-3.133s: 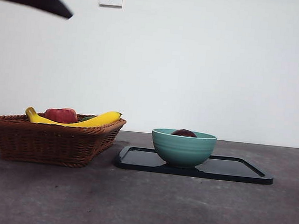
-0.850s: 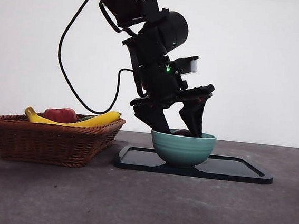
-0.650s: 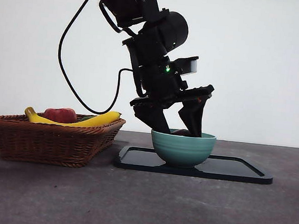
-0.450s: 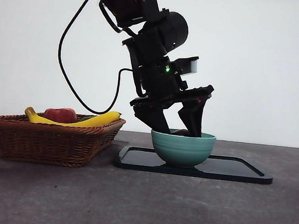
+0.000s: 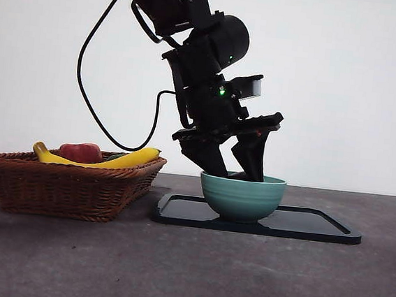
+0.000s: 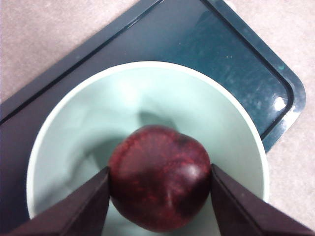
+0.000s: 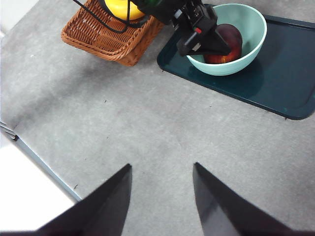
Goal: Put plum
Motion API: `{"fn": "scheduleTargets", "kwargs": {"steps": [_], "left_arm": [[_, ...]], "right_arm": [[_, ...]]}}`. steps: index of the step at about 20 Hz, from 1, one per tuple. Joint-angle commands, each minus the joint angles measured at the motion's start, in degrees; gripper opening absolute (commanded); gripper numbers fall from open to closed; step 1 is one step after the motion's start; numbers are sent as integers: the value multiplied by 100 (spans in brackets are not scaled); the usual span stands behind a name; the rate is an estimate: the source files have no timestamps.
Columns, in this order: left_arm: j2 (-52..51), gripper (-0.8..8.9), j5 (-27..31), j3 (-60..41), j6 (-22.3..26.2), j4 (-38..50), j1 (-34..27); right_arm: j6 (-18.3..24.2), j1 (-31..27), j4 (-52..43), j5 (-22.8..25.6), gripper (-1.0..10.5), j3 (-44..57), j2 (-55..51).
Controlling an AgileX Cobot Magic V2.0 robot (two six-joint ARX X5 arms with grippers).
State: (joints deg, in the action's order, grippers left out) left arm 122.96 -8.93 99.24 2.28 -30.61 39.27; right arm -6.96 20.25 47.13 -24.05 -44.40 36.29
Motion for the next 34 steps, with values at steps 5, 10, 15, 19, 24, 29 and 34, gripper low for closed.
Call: {"fn": "scheduleTargets", "kwargs": {"steps": [5,10,15,19,24,29,34], "left_arm": [[190,149,9,409,55,-142,33],[190,149,7,1316,83,-881,-22],[72,149,7,2564,118,-2002,-142],[-590,149,7,2780,-39,-2273,-354],[-1545,149,7,2778,-81,-3101,-739],[-2420,148,9,2776,-125,-4009,-1202],[-3104,143,13,2540,-122,-4544,-1650]], "right_arm": [[-50,31,-37,9,199,-4,28],[-50,31,-42,9,199,-4,28],[-48,31,-111,9,199,-4,28],[-7,28,-114,9,199,-4,28],[35,28,-149,9,199,-4,28],[83,28,-153,9,199,-4,28],[166,31,-153,7,199,-4,28]]}}
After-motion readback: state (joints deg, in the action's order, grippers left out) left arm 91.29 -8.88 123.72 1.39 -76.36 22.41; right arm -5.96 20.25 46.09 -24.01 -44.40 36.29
